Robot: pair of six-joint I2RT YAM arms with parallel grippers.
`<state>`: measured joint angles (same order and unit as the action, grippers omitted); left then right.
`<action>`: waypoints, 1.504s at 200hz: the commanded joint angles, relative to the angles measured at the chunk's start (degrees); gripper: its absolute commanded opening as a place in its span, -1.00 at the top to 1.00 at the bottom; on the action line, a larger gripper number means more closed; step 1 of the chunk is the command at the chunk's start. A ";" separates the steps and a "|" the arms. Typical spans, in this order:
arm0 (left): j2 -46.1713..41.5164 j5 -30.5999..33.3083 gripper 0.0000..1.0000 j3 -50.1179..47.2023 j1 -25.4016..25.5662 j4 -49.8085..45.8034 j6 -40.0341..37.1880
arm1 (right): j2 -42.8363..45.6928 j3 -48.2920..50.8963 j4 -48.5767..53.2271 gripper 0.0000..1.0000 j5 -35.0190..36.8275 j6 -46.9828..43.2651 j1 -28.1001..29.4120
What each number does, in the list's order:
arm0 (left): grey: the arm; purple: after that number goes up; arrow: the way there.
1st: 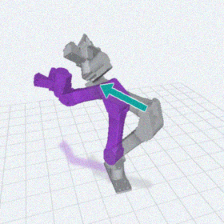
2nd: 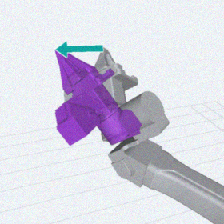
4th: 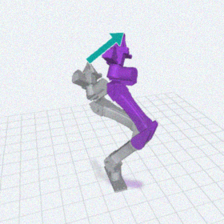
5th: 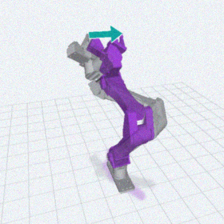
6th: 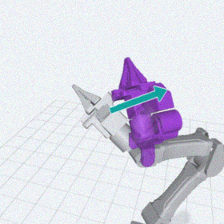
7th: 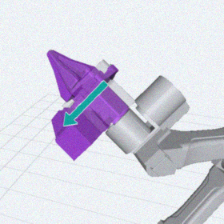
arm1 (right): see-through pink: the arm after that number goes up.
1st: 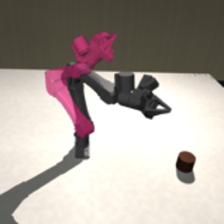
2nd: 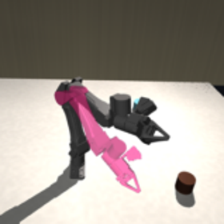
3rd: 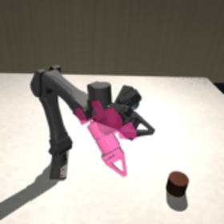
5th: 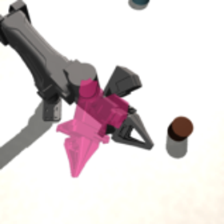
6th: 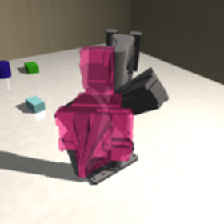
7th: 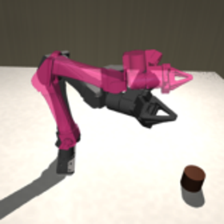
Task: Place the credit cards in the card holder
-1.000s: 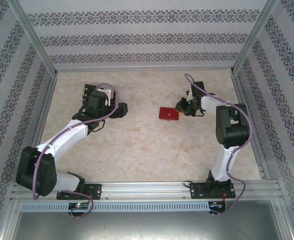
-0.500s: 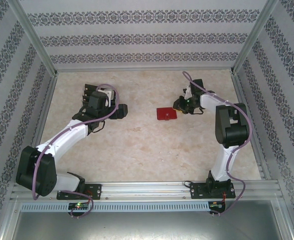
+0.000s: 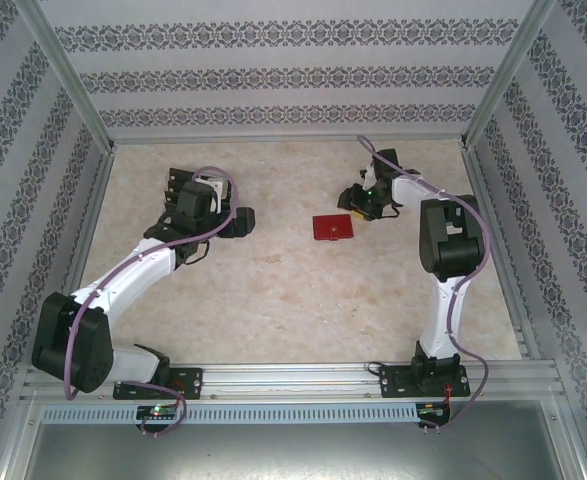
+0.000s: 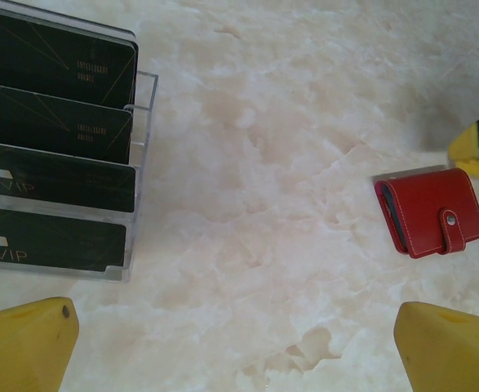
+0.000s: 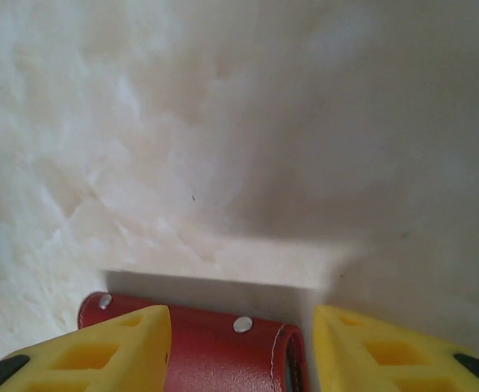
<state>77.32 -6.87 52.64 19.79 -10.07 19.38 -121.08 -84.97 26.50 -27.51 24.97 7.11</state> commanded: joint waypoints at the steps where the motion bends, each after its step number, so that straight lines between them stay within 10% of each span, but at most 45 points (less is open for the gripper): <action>1: 0.20 0.36 -1.00 1.44 0.89 -1.44 0.10 | -0.20 -0.82 2.33 0.07 -0.51 -1.86 1.29; 65: 0.40 0.22 -1.00 1.54 0.87 -1.13 0.48 | -0.58 -1.41 8.12 0.81 -2.47 -10.54 6.65; 158: -1.03 2.93 -1.00 1.99 0.88 -3.20 1.31 | -0.93 -5.16 19.89 0.90 6.43 -23.43 26.02; 222: -13.52 20.08 -1.00 -2.12 0.43 -6.54 6.05 | 2.25 -0.77 19.55 0.81 6.38 -21.14 37.15; 256: -16.32 23.66 -1.00 -2.45 -0.72 -7.23 8.84 | 6.41 -0.88 20.88 0.21 3.13 -20.26 37.60; 301: -9.47 12.72 -1.00 5.39 -13.28 -10.93 10.77 | 14.18 -6.27 18.05 0.02 0.00 -8.63 32.13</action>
<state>64.23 11.18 52.99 12.84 -18.11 27.70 -111.37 -86.63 45.50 -25.63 8.91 41.98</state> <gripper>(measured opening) 0.999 0.482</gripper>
